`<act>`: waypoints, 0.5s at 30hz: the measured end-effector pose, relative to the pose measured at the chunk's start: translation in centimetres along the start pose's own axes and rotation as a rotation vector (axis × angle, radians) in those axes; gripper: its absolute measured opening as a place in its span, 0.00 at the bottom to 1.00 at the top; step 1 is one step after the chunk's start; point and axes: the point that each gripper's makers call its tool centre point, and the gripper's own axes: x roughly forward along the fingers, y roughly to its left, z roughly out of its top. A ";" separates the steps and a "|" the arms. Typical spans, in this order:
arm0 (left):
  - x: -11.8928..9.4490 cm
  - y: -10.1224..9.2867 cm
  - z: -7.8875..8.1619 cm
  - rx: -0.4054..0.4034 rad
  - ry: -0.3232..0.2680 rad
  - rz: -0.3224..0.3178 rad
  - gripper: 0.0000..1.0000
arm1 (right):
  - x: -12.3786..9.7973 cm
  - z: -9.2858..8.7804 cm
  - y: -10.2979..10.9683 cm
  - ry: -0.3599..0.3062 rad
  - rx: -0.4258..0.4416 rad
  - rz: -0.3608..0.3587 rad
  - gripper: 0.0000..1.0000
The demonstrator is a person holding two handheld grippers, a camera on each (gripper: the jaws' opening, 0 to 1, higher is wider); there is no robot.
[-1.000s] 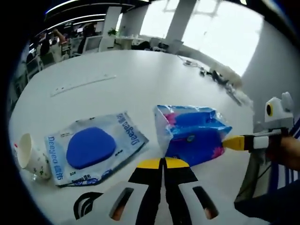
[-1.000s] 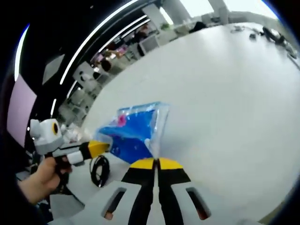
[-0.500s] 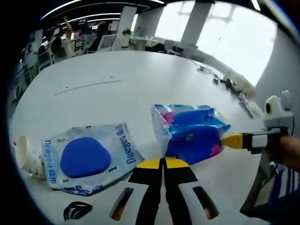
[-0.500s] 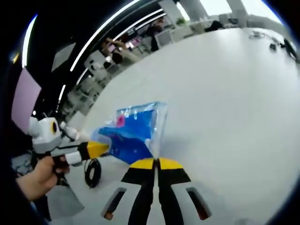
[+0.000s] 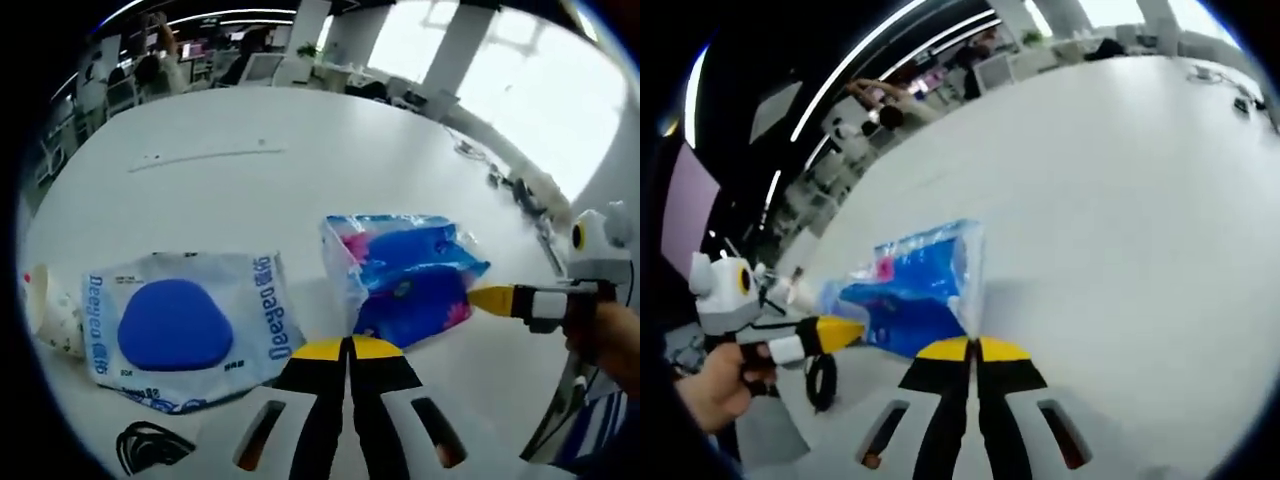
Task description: Arrange the tabletop items into an orderly group along one side of the table until the central work area is clear of visible clutter.
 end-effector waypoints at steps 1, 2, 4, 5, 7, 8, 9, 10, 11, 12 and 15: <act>0.2 0.1 0.0 -0.006 0.003 0.003 0.00 | 0.1 0.0 -0.1 0.003 0.006 0.000 0.00; 0.4 0.1 -0.1 -0.015 0.006 0.002 0.00 | 0.3 0.0 -0.2 0.005 0.007 -0.001 0.00; 0.6 0.2 -0.1 -0.020 0.008 0.002 0.00 | 0.5 0.1 -0.4 0.010 0.009 -0.005 0.00; 0.8 0.2 -0.3 -0.021 0.012 0.003 0.00 | 0.7 0.1 -0.5 0.015 0.011 -0.006 0.00; 1.0 0.5 -0.6 -0.030 0.025 0.013 0.00 | 1.0 0.0 -0.6 0.023 0.010 -0.007 0.00; 1.1 0.6 -0.7 -0.033 0.025 0.016 0.00 | 1.2 -0.1 -0.7 0.034 0.012 -0.009 0.00; 1.1 0.6 -0.7 -0.034 0.028 0.020 0.00 | 1.4 -0.2 -0.7 0.040 0.013 -0.010 0.00; 1.2 0.7 -0.8 -0.035 0.029 0.022 0.00 | 1.5 -0.3 -0.7 0.045 0.009 -0.012 0.00; 1.3 0.7 -0.8 -0.036 0.032 0.022 0.00 | 1.5 -0.4 -0.7 0.049 0.001 -0.015 0.00; 1.3 0.7 -0.8 -0.041 0.034 0.023 0.00 | 1.6 -0.4 -0.8 0.052 -0.007 -0.020 0.00; 1.4 0.8 -0.5 -0.048 0.027 0.025 0.00 | 1.8 -0.1 -1.1 0.047 0.011 -0.015 0.00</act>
